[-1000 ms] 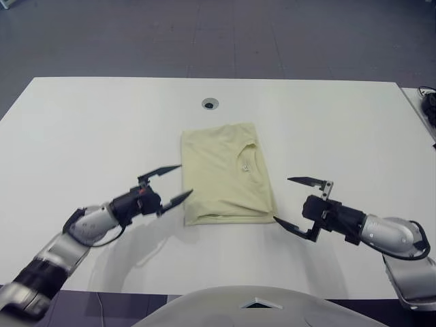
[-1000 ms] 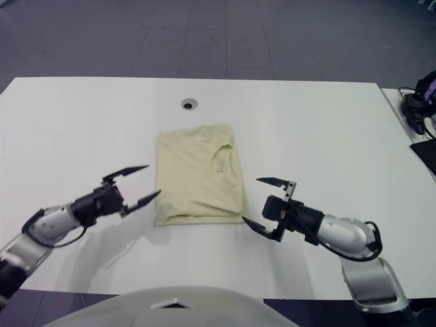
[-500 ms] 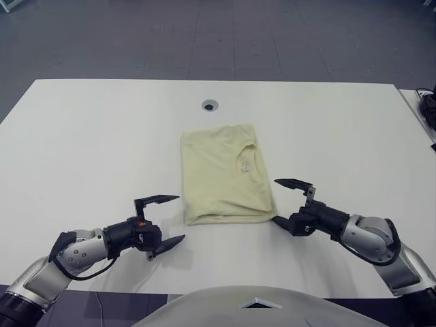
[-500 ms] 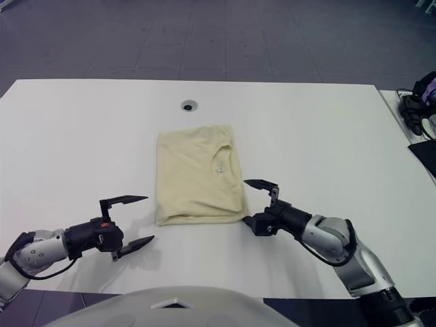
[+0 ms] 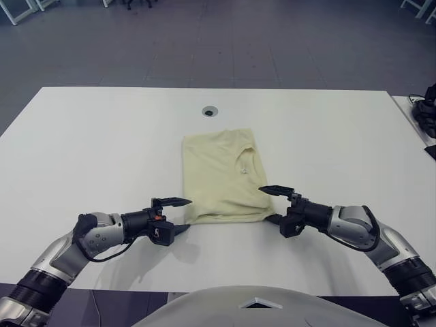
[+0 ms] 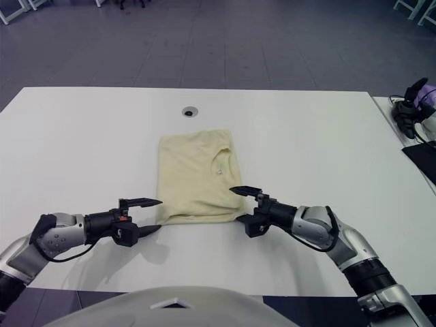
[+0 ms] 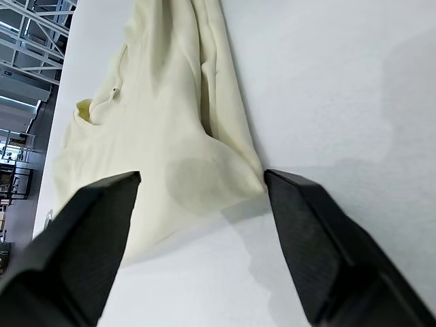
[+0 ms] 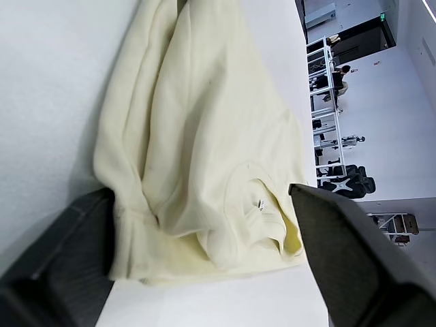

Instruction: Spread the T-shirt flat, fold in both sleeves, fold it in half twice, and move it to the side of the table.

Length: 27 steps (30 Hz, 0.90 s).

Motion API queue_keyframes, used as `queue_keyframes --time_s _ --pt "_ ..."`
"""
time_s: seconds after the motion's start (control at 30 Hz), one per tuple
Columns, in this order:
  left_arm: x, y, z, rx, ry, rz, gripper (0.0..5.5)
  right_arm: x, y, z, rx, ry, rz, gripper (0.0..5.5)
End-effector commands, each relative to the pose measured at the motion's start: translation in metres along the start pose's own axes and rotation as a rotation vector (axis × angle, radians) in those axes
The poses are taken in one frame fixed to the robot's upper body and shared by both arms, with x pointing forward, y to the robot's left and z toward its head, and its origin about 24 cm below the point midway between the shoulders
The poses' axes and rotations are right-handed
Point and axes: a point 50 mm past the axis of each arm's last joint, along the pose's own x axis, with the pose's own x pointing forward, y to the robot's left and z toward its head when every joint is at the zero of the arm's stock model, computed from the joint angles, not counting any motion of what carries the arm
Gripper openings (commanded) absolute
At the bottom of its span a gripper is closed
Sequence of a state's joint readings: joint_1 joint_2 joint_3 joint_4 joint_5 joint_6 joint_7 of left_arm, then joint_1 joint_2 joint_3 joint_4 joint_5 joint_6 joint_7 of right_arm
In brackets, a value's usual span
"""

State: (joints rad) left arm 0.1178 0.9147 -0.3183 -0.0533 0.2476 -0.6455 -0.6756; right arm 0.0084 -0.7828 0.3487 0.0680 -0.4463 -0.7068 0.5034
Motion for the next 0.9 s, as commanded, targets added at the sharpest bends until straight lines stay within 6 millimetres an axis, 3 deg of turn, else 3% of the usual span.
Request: queue_keyframes --time_s 0.03,0.33,0.47,0.53,0.7,0.83,0.9 --pt "0.004 -0.010 -0.007 -0.004 0.047 -0.088 2.60 0.000 0.040 -0.008 0.128 0.093 0.230 3.07" --pt "0.009 -0.009 -0.014 -0.027 0.083 -0.134 0.89 -0.001 0.034 -0.010 0.259 0.138 0.340 1.34" --pt "0.008 -0.003 -0.012 -0.019 0.056 -0.142 0.12 0.002 0.028 -0.007 0.450 0.138 0.384 0.49" --pt "0.005 0.003 -0.012 -0.013 0.049 -0.139 0.10 0.003 0.023 -0.006 0.551 0.137 0.388 0.22" --pt "-0.002 0.025 -0.009 -0.039 -0.024 -0.103 0.10 -0.003 0.004 -0.005 0.780 0.120 0.366 0.20" --pt "-0.009 0.041 -0.001 -0.083 -0.111 -0.093 0.10 -0.015 -0.015 0.010 0.939 0.037 0.394 0.20" --pt "-0.015 0.040 0.008 -0.134 -0.162 -0.147 0.10 -0.023 -0.019 0.023 0.992 -0.006 0.461 0.20"
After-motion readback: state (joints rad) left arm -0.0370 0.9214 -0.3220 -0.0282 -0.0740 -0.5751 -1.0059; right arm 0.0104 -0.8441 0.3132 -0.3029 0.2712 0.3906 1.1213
